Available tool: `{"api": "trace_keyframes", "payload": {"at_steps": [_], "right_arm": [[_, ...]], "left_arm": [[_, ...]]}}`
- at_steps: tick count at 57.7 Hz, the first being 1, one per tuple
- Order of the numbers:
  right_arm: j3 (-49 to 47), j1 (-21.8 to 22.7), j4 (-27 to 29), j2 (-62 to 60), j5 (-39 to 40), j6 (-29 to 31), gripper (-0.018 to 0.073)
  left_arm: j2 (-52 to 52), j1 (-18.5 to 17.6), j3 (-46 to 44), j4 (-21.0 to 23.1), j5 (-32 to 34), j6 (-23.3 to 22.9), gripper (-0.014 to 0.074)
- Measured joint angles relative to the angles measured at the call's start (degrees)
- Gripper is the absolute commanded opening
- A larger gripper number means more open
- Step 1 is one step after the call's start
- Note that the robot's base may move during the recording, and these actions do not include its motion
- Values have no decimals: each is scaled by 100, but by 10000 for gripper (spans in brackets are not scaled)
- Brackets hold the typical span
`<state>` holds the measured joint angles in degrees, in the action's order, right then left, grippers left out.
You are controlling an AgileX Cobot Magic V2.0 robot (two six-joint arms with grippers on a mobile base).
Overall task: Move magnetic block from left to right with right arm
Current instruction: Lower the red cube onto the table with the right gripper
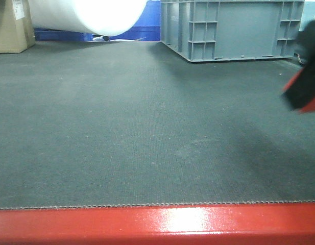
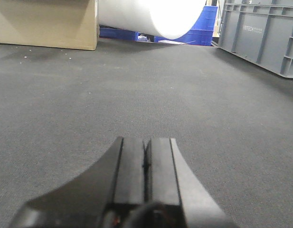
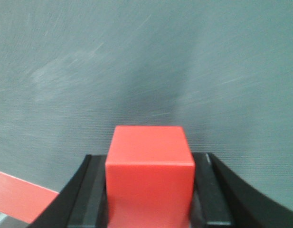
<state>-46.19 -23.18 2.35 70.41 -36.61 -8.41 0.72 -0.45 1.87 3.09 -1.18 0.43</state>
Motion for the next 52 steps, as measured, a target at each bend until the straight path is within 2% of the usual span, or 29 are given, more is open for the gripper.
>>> {"api": "trace_keyframes", "payload": {"at_steps": [10, 16, 35, 44, 52], "right_arm": [[-1044, -478, -92, 1245, -813, -1429, 248], [-1703, -721, -156, 1898, -1370, -1897, 248], [-3550, -1369, -194, 3628, -2369, -2479, 248], [-4226, -1487, -171, 4187, -2656, -2776, 248], [-4436, -1487, -149, 4410, -2692, -2905, 248]], "left_arm": [[0, 0, 0, 0, 0, 0, -126], [0, 0, 0, 0, 0, 0, -126], [0, 0, 0, 0, 0, 0, -126], [0, 0, 0, 0, 0, 0, -126], [0, 0, 0, 0, 0, 0, -126]]}}
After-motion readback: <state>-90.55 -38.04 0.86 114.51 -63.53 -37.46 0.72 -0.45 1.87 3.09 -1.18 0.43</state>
